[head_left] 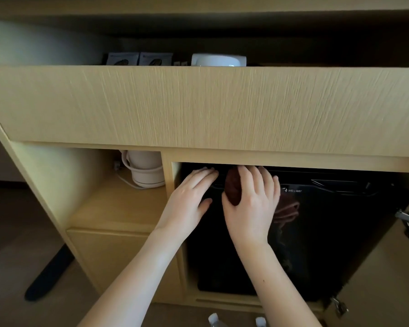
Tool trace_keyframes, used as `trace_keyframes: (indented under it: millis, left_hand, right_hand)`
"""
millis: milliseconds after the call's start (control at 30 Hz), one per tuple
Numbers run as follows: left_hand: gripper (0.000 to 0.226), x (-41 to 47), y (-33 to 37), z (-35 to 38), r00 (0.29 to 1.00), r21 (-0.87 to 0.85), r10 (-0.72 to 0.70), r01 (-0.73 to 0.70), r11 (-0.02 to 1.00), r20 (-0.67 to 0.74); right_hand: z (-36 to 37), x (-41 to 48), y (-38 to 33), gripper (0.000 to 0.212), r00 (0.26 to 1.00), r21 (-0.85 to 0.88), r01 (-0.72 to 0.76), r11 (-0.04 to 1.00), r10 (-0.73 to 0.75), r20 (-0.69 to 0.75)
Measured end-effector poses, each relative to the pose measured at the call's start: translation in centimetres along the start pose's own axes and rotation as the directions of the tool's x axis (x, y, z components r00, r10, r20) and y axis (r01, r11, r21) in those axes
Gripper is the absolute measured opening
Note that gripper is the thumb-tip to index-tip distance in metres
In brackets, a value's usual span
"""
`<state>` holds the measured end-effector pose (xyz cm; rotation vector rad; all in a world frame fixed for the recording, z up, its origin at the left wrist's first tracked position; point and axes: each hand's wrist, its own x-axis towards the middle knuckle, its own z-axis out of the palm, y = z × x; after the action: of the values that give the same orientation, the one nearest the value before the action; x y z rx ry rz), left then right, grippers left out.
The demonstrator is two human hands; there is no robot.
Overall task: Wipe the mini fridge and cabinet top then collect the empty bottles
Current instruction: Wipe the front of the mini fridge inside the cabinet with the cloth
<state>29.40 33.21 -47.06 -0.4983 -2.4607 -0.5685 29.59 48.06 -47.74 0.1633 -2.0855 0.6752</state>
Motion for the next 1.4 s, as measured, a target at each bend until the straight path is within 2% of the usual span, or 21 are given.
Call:
trace_keyframes:
  millis: [133, 300, 467, 533, 600, 667, 733, 833, 900, 1067, 1167, 1267, 1333, 1400]
  left_hand:
    - [0.066, -0.1, -0.4, 0.1, 1.000, -0.001, 0.019, -0.019, 1.000, -0.004]
    - [0.066, -0.1, -0.3, 0.7, 1.000, 0.000, 0.004, -0.004, 1.000, -0.031]
    - [0.068, -0.1, -0.4, 0.5, 1.000, -0.005, 0.007, -0.007, 1.000, -0.010]
    - [0.067, 0.0, -0.5, 0.4, 1.000, 0.003, 0.020, -0.020, 1.000, -0.013]
    - [0.066, 0.0, -0.5, 0.4, 0.999, 0.003, 0.028, -0.028, 1.000, -0.022]
    - [0.066, -0.1, -0.4, 0.5, 1.000, -0.004, 0.016, -0.016, 1.000, -0.026]
    - [0.066, -0.1, -0.2, 0.7, 0.999, -0.010, -0.013, 0.012, 1.000, -0.037]
    - [0.067, -0.1, 0.2, 0.9, 0.997, -0.014, -0.051, 0.050, 0.999, -0.055]
    - [0.067, -0.1, 0.3, 1.0, 0.997, -0.008, -0.050, 0.050, 0.999, -0.054]
    - [0.066, -0.1, 0.2, 0.5, 0.998, -0.013, -0.049, 0.049, 0.999, -0.026]
    - [0.066, -0.2, 0.3, 0.4, 0.998, -0.011, -0.052, 0.052, 0.999, -0.018]
    - [0.065, -0.3, 0.5, 0.7, 0.996, -0.009, -0.079, 0.078, 0.997, -0.039]
    - [0.065, -0.3, 0.7, 1.0, 0.993, -0.014, -0.107, 0.106, 0.994, -0.056]
    - [0.065, -0.3, 0.9, 1.3, 0.991, -0.024, -0.120, 0.119, 0.993, -0.063]
  right_hand:
    - [-1.9, 0.6, 2.4, 0.051, 0.989, -0.048, 0.124, 0.991, -0.120, 0.081]
    - [-2.6, 1.2, 3.8, 0.051, 0.998, 0.028, 0.045, 0.999, -0.046, 0.041]
    - [-1.1, 0.7, 1.6, 0.051, 0.952, 0.047, 0.241, 0.969, -0.246, 0.183]
    - [-1.5, 0.9, 2.4, 0.053, 0.949, 0.077, 0.239, 0.968, -0.250, 0.194]
    - [-2.5, 1.2, 4.0, 0.051, 0.973, 0.138, 0.153, 0.979, -0.173, 0.151]
    - [-3.6, 1.3, 5.2, 0.050, 0.996, 0.217, 0.002, 0.976, -0.022, 0.090]
    - [-3.9, 1.3, 5.4, 0.049, 0.990, 0.299, -0.143, 0.943, 0.136, 0.045]
    - [-2.2, 1.1, 4.0, 0.050, 0.955, 0.363, -0.254, 0.896, 0.292, -0.052]
    - [-0.9, 1.2, 2.8, 0.048, 0.945, 0.366, -0.260, 0.894, 0.313, -0.093]
    - [-1.7, 0.8, 3.0, 0.040, 0.978, 0.345, -0.157, 0.925, 0.195, -0.076]
    - [-4.1, 1.3, 5.8, 0.042, 0.934, 0.378, -0.264, 0.887, 0.333, -0.130]
    - [-6.1, 2.1, 8.1, 0.041, 0.833, 0.495, -0.418, 0.762, 0.538, -0.126]
    - [-6.0, 2.2, 7.7, 0.039, 0.822, 0.511, -0.420, 0.750, 0.554, -0.136]
    - [-5.3, 2.1, 6.6, 0.039, 0.853, 0.496, -0.384, 0.779, 0.505, -0.132]
